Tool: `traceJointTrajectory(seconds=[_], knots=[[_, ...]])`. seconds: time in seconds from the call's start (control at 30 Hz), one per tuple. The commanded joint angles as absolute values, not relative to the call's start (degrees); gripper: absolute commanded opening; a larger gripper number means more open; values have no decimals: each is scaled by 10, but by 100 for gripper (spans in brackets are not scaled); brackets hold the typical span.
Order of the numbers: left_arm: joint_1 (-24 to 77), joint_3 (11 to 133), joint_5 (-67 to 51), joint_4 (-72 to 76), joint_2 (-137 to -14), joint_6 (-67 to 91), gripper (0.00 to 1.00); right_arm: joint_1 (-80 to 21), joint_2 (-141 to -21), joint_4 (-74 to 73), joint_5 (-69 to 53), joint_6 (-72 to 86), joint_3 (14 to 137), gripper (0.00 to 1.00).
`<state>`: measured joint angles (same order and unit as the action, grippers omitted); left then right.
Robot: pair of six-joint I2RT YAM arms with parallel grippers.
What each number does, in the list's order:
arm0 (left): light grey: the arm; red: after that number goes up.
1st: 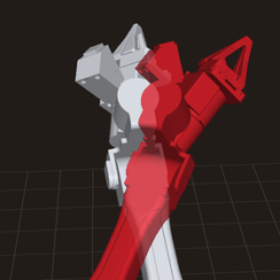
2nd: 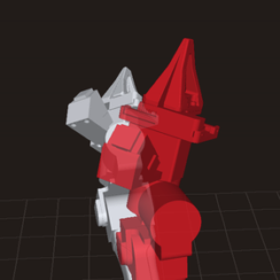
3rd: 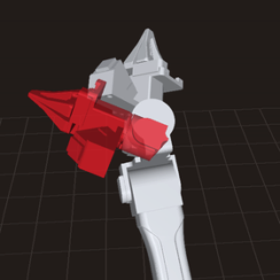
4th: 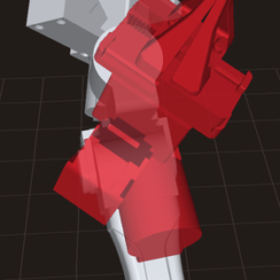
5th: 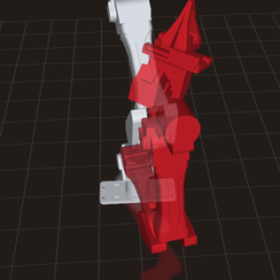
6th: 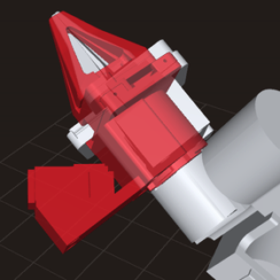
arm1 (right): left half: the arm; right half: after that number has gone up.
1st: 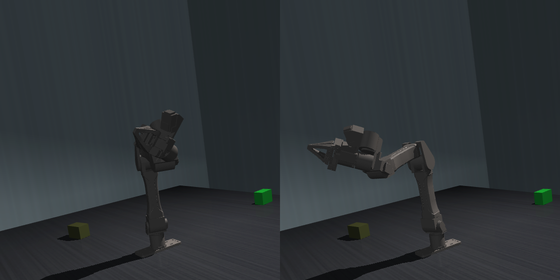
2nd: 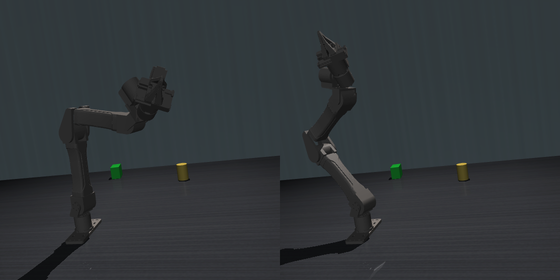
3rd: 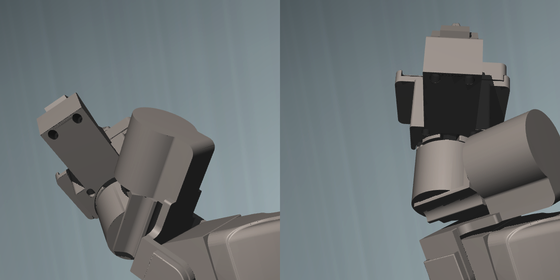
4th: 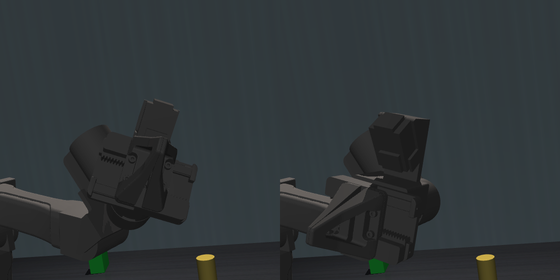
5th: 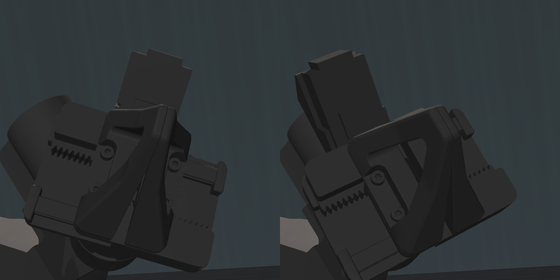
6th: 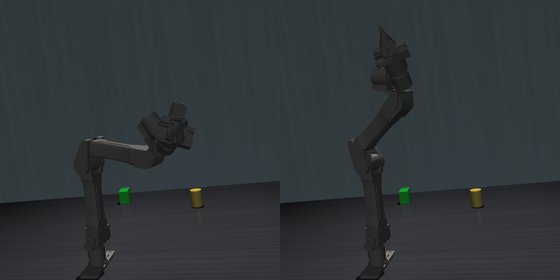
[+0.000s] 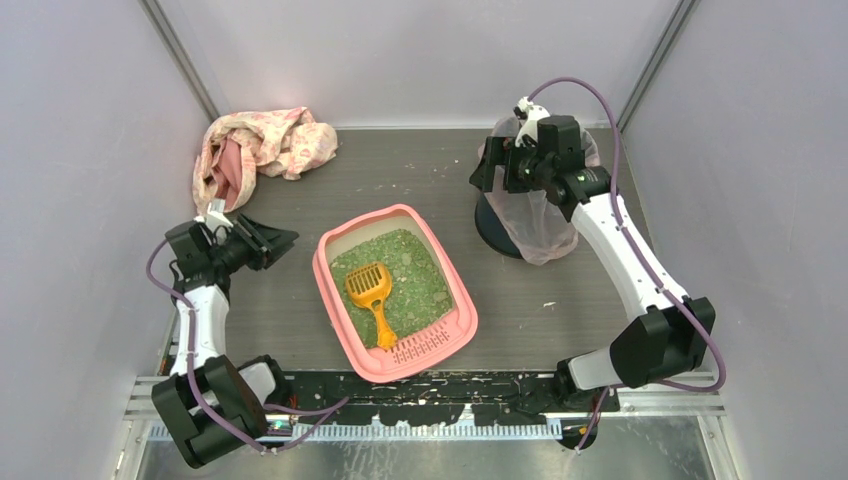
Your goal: Clean the litter box
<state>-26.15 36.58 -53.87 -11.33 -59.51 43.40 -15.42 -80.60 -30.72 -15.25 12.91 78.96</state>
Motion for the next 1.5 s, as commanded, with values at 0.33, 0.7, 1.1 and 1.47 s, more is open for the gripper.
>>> traceJointTrajectory(seconds=[0.33,0.7,1.1,1.47], knots=[[-263,277,-514,5,-587,469,42,-169,-778,-299,-180,170,871,96],[-258,204,-503,113,-615,510,42,-173,-789,-250,-219,228,901,95],[-233,173,-511,200,-673,520,42,-176,-803,-259,-221,228,915,95],[-207,161,-500,270,-732,534,35,-177,-810,-281,-220,224,930,95]])
